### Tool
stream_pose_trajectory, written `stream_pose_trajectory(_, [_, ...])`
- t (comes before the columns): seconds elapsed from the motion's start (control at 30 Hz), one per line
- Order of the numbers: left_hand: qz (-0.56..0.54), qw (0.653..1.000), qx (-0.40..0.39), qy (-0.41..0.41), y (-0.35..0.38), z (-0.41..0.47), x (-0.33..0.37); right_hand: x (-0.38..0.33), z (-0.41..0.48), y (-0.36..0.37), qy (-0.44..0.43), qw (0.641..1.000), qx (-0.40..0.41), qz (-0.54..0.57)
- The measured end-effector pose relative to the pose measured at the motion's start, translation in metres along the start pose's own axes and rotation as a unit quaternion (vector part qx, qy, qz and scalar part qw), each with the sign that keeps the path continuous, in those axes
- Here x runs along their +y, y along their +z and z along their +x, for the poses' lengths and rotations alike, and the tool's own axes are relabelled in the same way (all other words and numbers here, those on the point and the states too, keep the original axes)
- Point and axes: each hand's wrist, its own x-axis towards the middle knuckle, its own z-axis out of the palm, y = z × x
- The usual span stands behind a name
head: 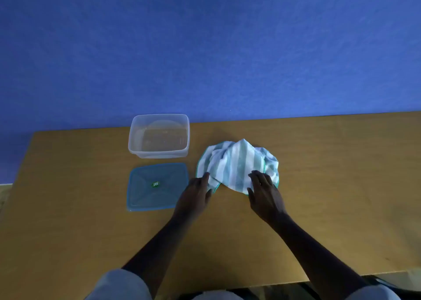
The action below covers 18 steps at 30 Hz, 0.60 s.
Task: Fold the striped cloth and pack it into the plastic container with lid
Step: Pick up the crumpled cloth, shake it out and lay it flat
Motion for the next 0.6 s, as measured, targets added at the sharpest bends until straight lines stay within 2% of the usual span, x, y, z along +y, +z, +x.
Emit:
stream_pose_trajectory(0.33, [0.002,0.997,-0.056,-0.06,0.019,0.003,0.009,-0.004,-0.008,0.008,0.03,0.995,-0.072,-0.054])
stream_pose_trajectory(0.6, [-0.022,0.993,-0.042,-0.112,0.026,0.008,0.014,-0.001,-0.01,0.017,0.035,0.992,-0.102,-0.072])
